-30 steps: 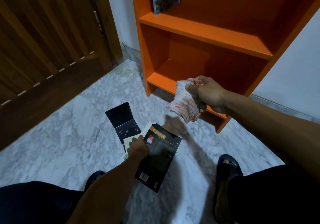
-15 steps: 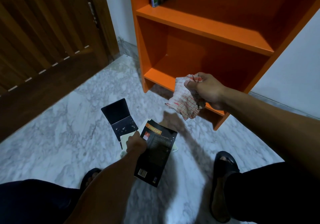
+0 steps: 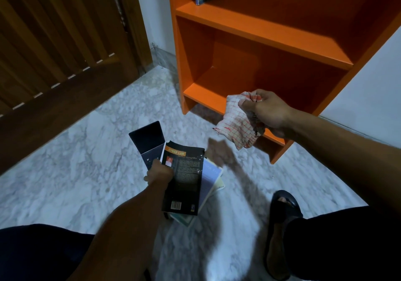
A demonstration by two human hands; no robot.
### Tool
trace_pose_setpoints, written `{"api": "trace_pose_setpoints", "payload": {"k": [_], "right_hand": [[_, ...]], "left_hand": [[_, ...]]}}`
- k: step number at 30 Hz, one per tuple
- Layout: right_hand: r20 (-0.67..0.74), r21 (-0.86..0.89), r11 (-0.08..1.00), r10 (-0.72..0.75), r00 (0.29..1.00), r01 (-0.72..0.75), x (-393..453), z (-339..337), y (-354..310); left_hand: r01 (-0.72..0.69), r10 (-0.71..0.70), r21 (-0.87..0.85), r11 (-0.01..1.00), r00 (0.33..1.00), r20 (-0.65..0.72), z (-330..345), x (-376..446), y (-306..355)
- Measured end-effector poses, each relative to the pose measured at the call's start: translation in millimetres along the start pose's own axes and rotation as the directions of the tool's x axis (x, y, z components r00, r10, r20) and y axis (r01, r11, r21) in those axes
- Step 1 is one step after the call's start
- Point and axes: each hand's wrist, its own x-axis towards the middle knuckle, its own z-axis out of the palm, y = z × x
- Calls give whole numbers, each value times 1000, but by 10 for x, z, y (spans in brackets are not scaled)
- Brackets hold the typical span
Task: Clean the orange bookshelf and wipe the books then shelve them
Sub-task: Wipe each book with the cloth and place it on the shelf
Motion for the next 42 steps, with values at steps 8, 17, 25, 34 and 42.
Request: {"api": "trace_pose_setpoints", "payload": {"k": [8,17,25,34,42], "right_hand": [[31,66,997,35,999,-36,10,19,-27],[205,696,661,191,960,-280,-38,-120,-184],[214,858,474,18,977,-197,-169,-333,-376],[-106,820,568,41,993,64,-133,-408,-708],[-554,-43,728,-588,590,685,-68,-140,-861]], "left_hand": [[14,24,-290,957,991,128,-168,-103,283],[-326,394,-348,879,908,145,-644,-353,848],[-405,539,-635,658,842,22,-1611,-857,1704],[-436,583,-702,563,811,-36,-2375,-1271,1767],[-466,656,-706,534,755,-2,-2118,-1577,1867]]}}
